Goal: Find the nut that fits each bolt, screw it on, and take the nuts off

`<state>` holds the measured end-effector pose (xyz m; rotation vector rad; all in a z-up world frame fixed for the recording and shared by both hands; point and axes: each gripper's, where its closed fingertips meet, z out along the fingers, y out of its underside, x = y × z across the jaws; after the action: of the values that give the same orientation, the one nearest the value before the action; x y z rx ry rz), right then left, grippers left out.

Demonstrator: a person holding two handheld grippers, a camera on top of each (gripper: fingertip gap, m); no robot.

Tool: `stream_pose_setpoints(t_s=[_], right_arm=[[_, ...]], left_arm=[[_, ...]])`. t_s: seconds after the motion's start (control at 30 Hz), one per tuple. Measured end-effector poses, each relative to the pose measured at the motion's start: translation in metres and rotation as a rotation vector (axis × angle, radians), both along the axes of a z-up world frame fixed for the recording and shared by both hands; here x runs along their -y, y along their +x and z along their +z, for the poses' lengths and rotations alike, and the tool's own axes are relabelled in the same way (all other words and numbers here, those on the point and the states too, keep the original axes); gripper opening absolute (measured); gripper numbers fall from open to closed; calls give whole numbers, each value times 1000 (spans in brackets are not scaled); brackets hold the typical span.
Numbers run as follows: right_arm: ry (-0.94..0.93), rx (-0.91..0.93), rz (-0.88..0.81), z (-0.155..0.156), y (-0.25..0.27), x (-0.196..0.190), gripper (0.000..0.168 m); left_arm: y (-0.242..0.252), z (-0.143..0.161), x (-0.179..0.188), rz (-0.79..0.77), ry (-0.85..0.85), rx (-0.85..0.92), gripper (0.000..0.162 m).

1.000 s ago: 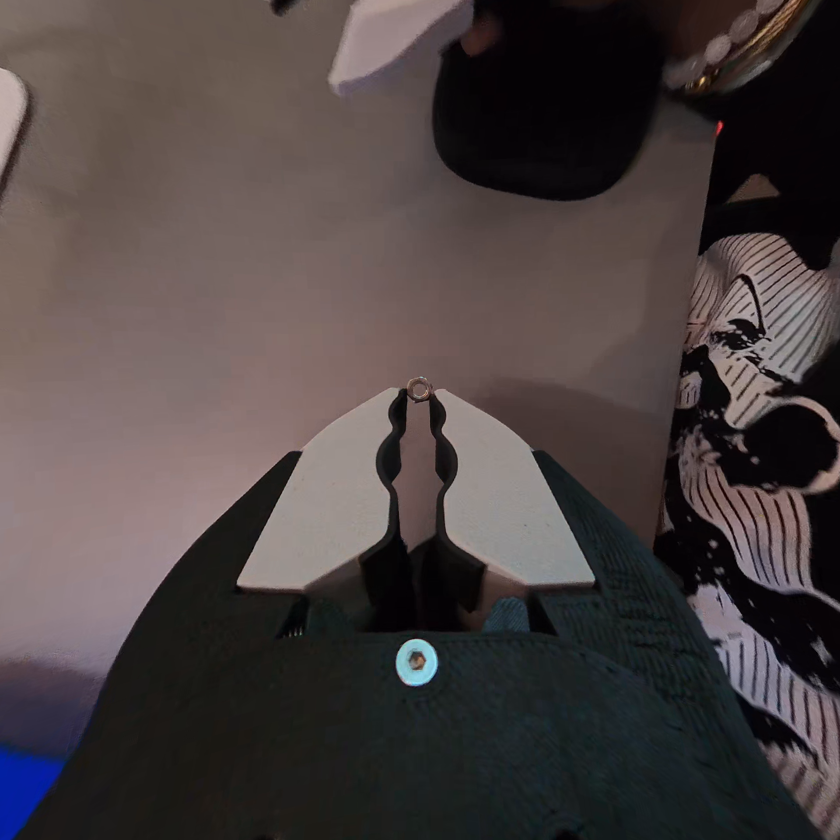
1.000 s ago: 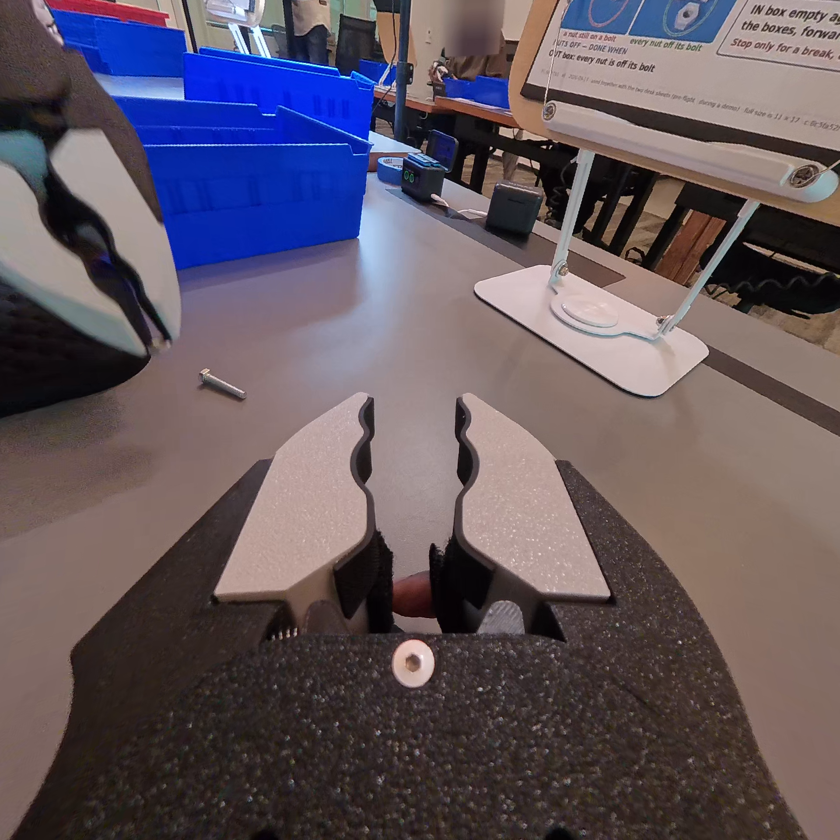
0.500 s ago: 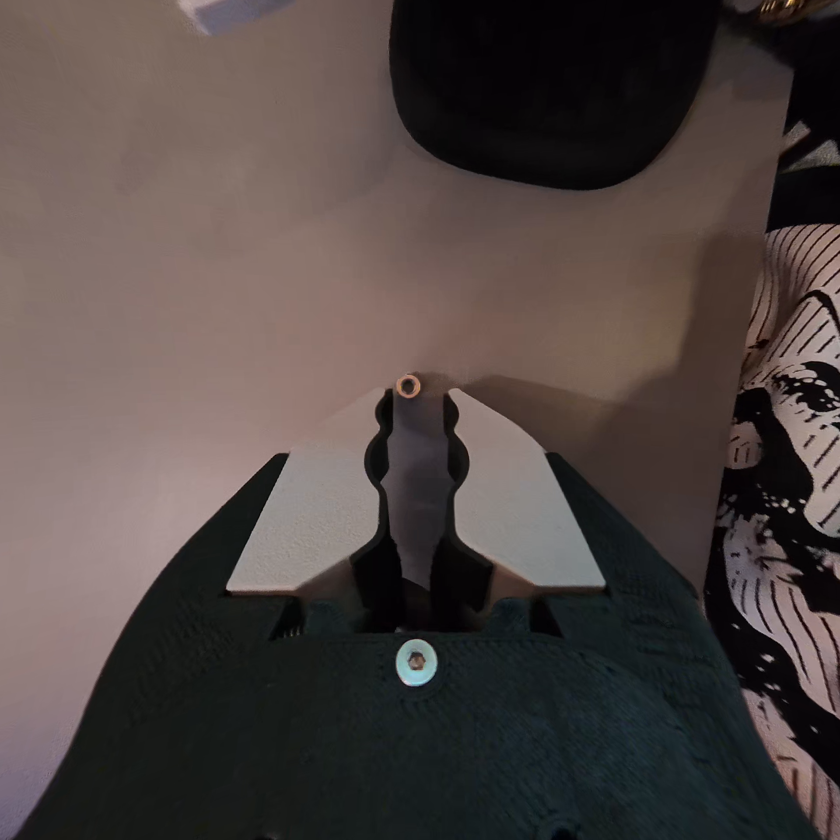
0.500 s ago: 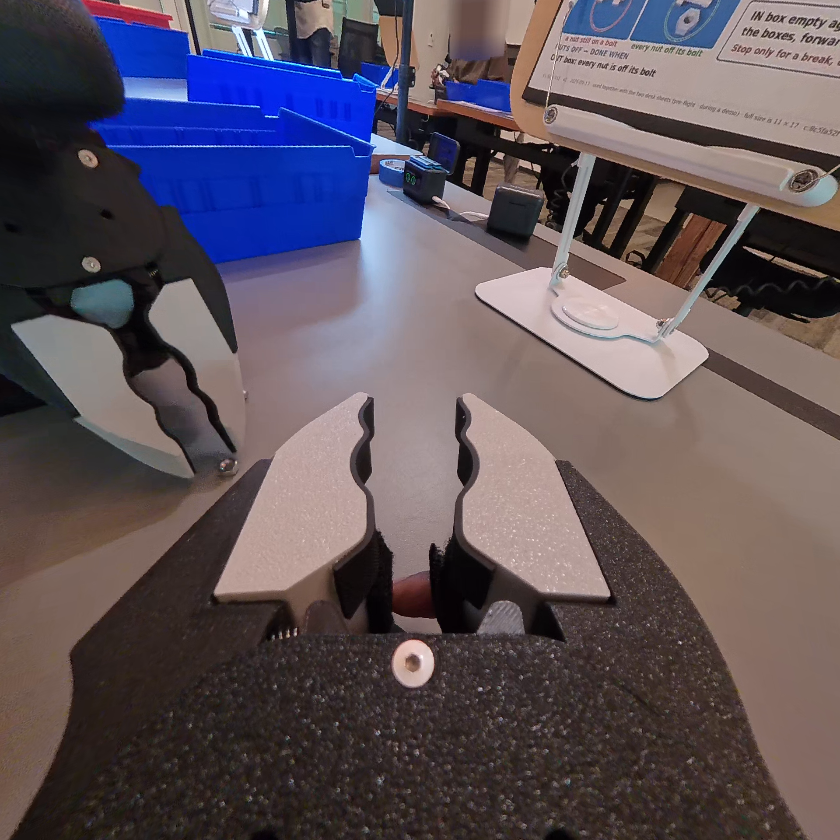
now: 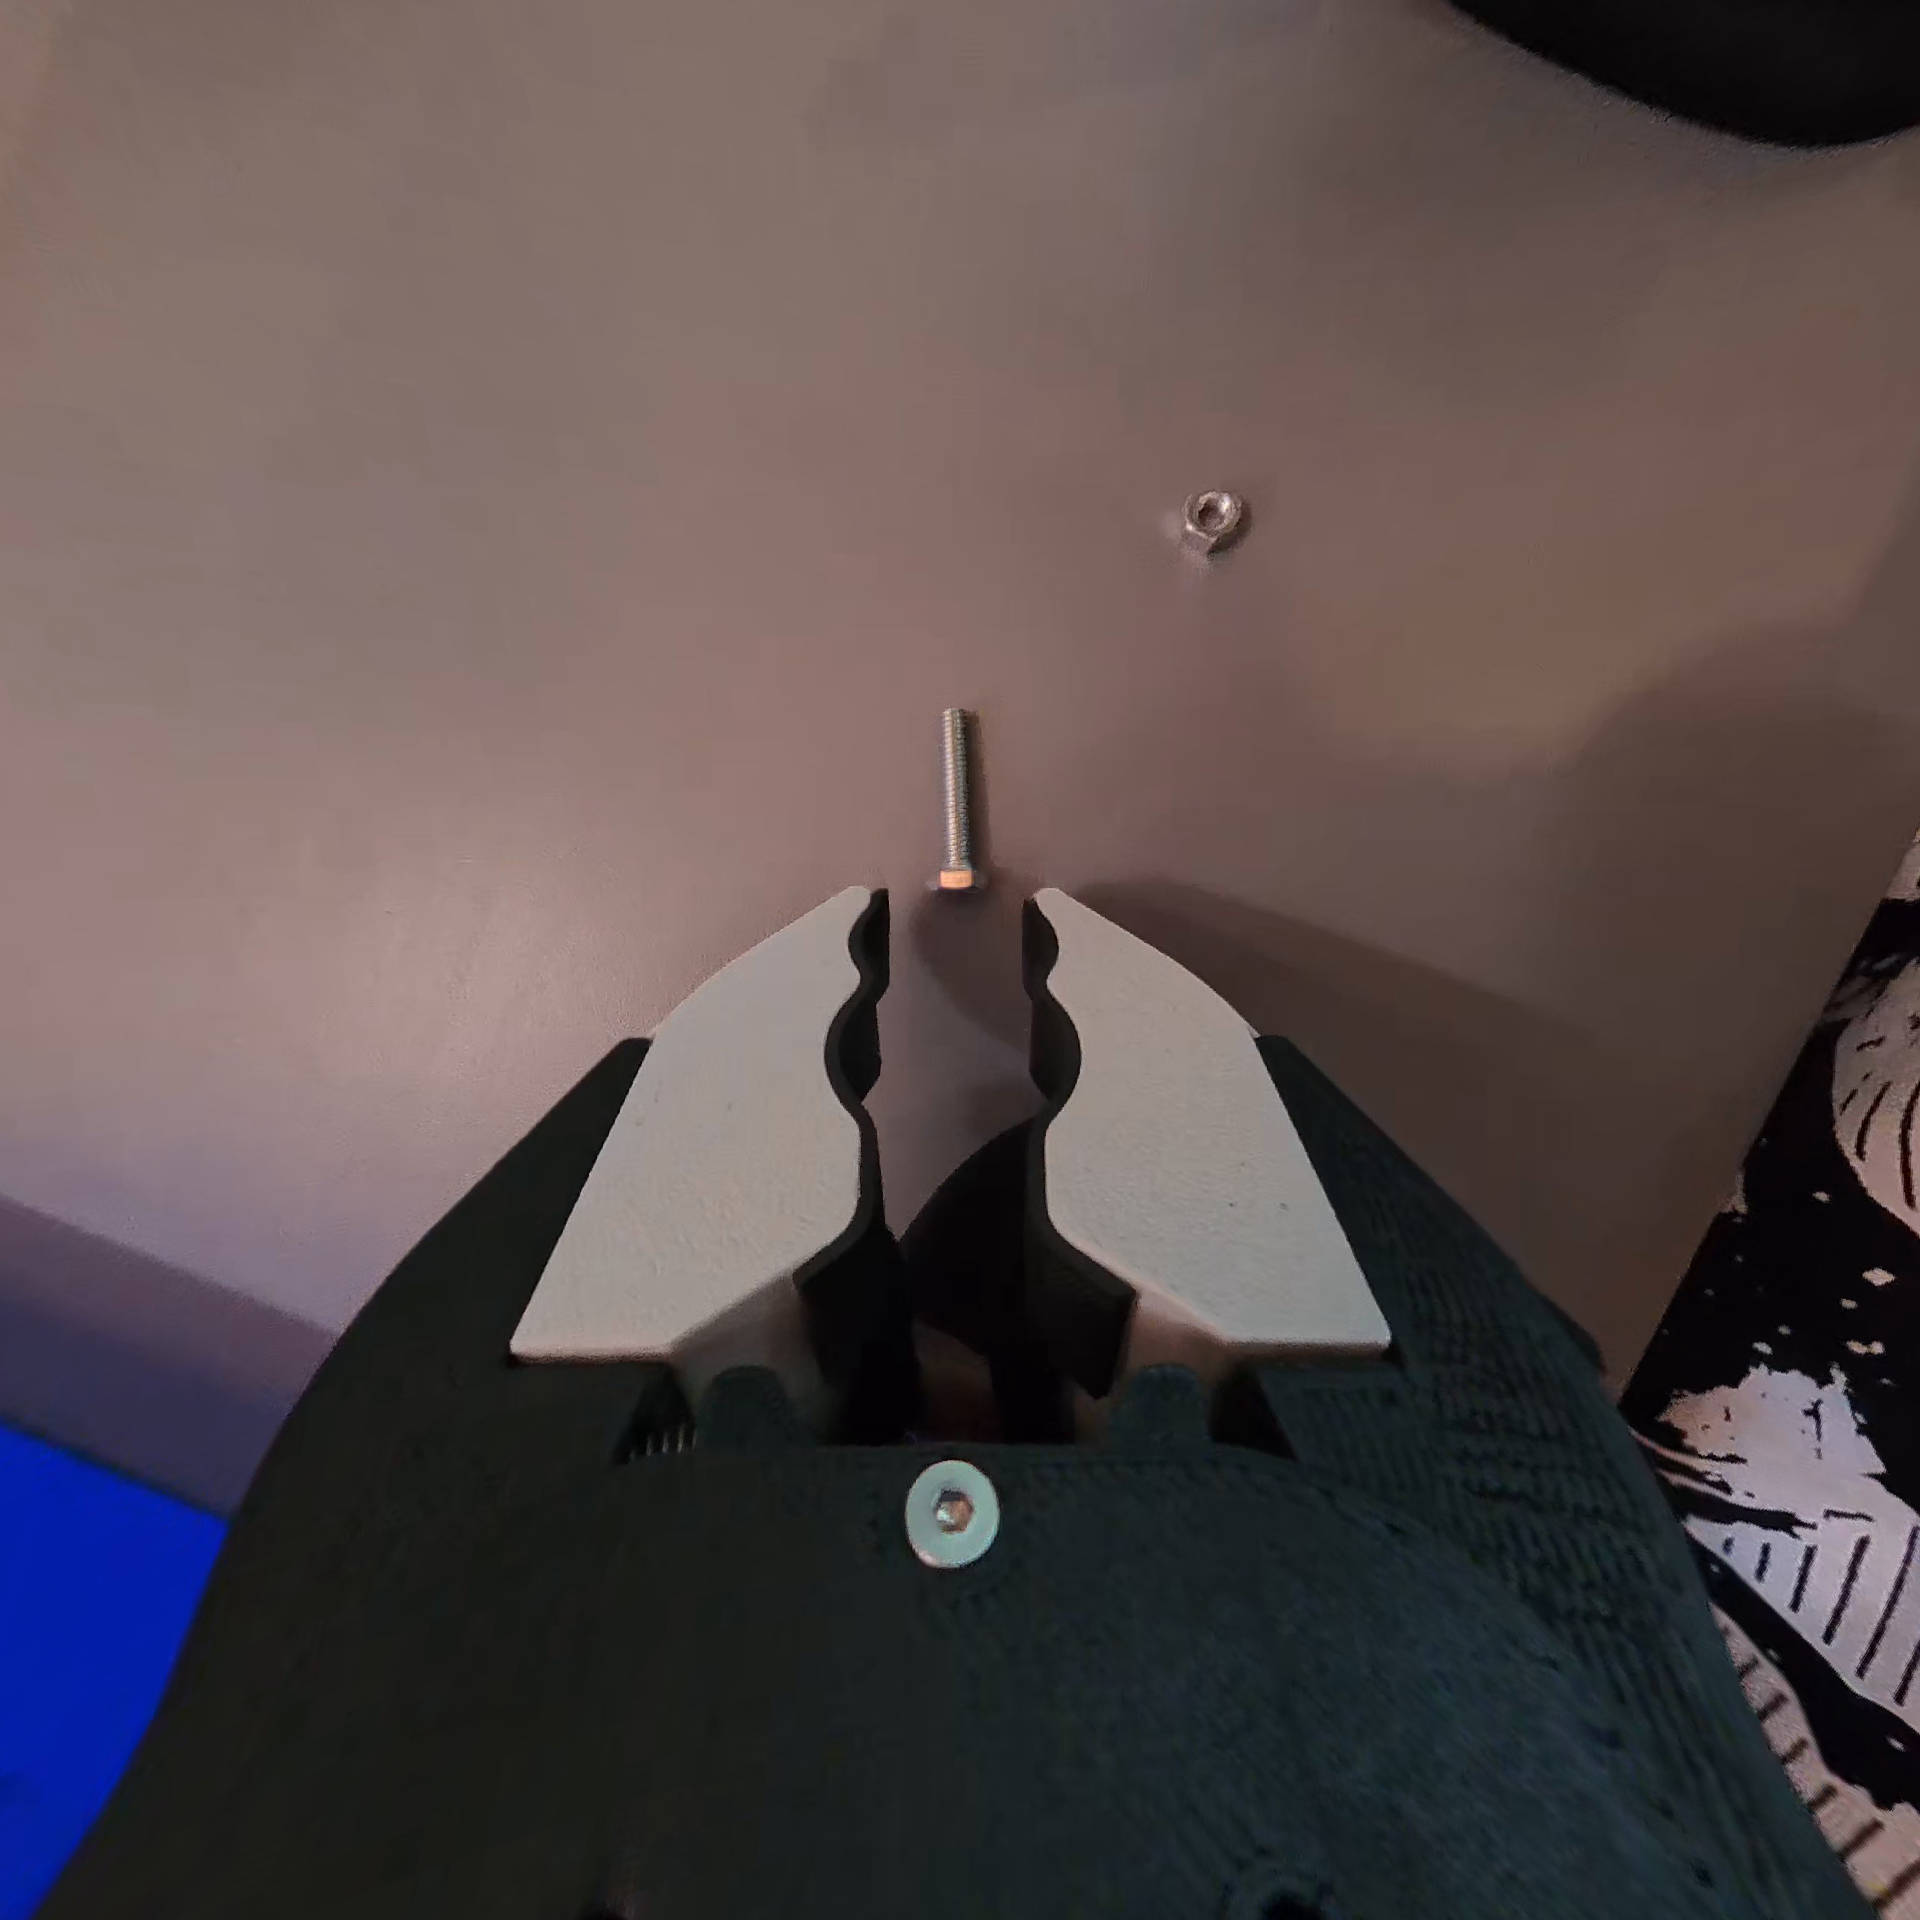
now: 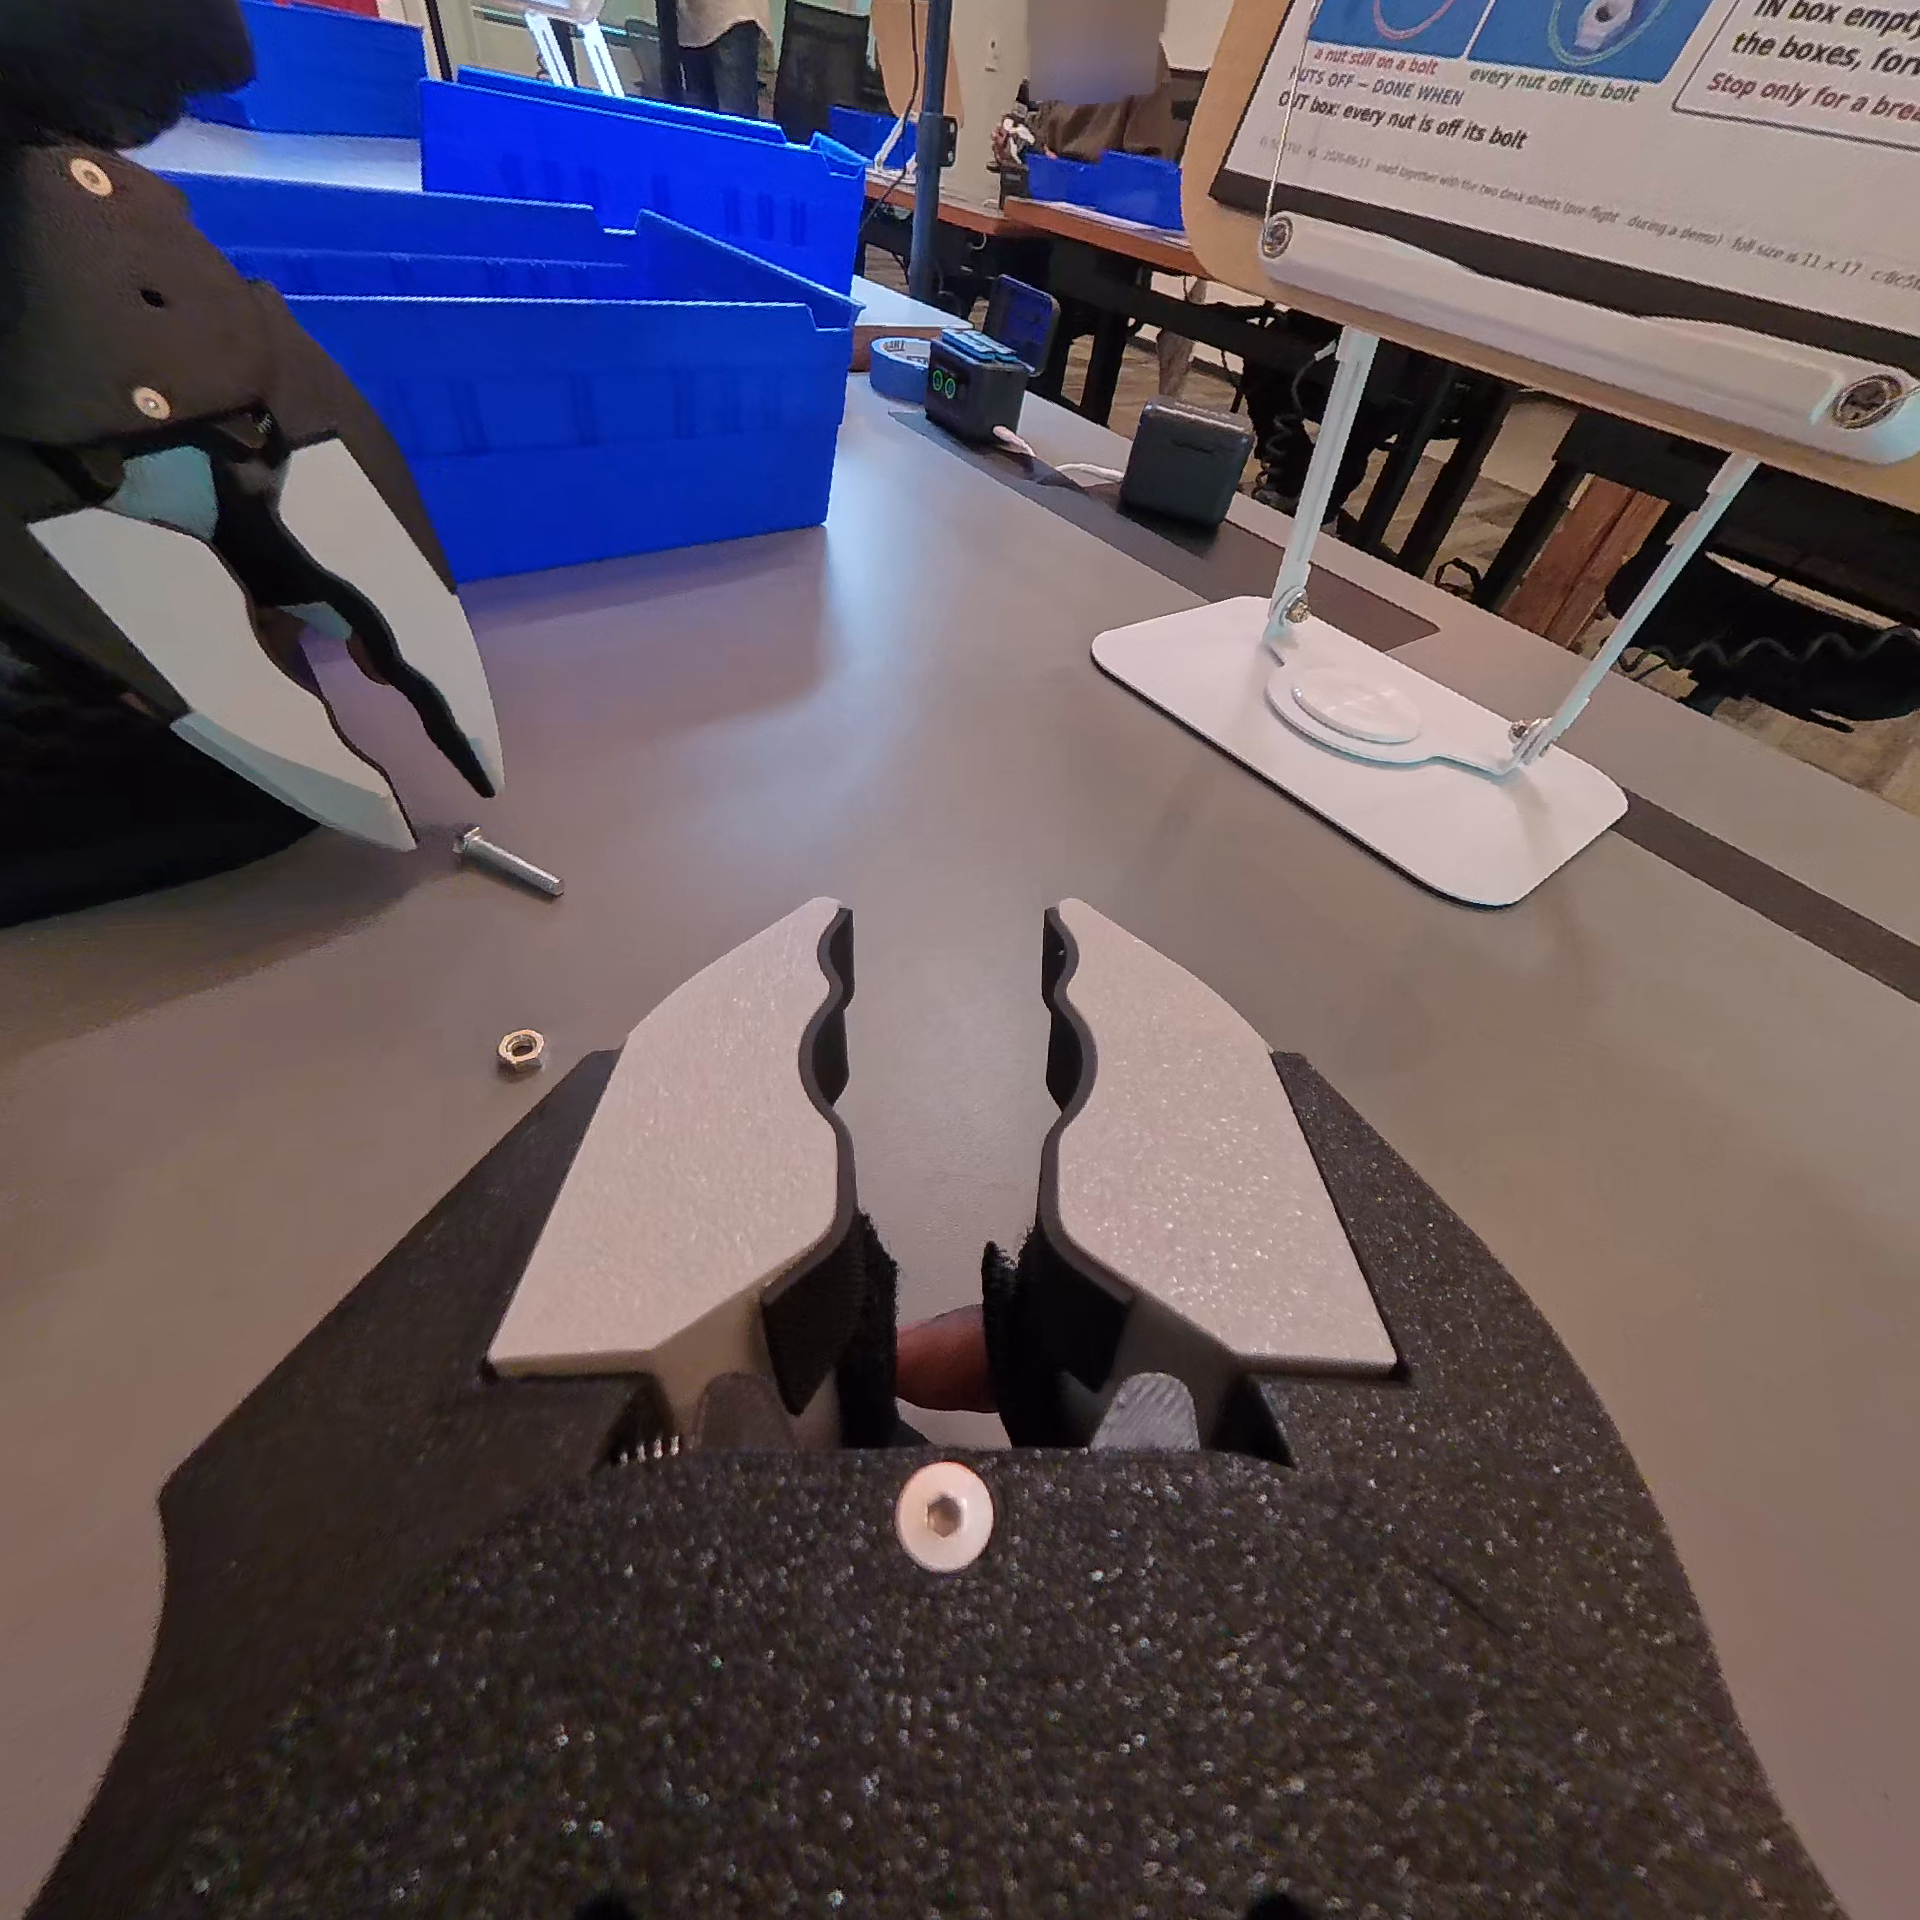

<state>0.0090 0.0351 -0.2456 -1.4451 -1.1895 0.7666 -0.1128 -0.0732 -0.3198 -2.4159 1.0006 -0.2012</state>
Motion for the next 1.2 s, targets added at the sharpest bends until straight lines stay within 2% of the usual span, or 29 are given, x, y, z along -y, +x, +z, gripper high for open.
stream_pose_setpoints(t_s=[0.57, 0.63, 0.77, 0.83, 0.93, 1.03, 1.2], right_arm=[[-4, 5, 0, -1, 0, 0, 35], [-1, -2, 7, 0, 0, 0, 35], [-14, -66, 98, 11, -1, 13, 32], [-54, -165, 184, 25, -4, 26, 27], [-207, -413, 351, 59, -8, 50, 26], [-282, -470, 382, 67, -13, 54, 23], [-246, -299, 352, 42, -29, 57, 19]], left_arm=[[5, -9, -6, -7, -26, 78, 11], [16, 3, -12, -20, 29, 201, 11], [56, 64, -31, -115, 293, 635, 11], [68, 93, -39, -142, 447, 801, 11], [82, 111, -44, -151, 490, 984, 11], [93, 105, -46, -163, 455, 1034, 11], [97, 101, -41, -213, 493, 971, 11]])
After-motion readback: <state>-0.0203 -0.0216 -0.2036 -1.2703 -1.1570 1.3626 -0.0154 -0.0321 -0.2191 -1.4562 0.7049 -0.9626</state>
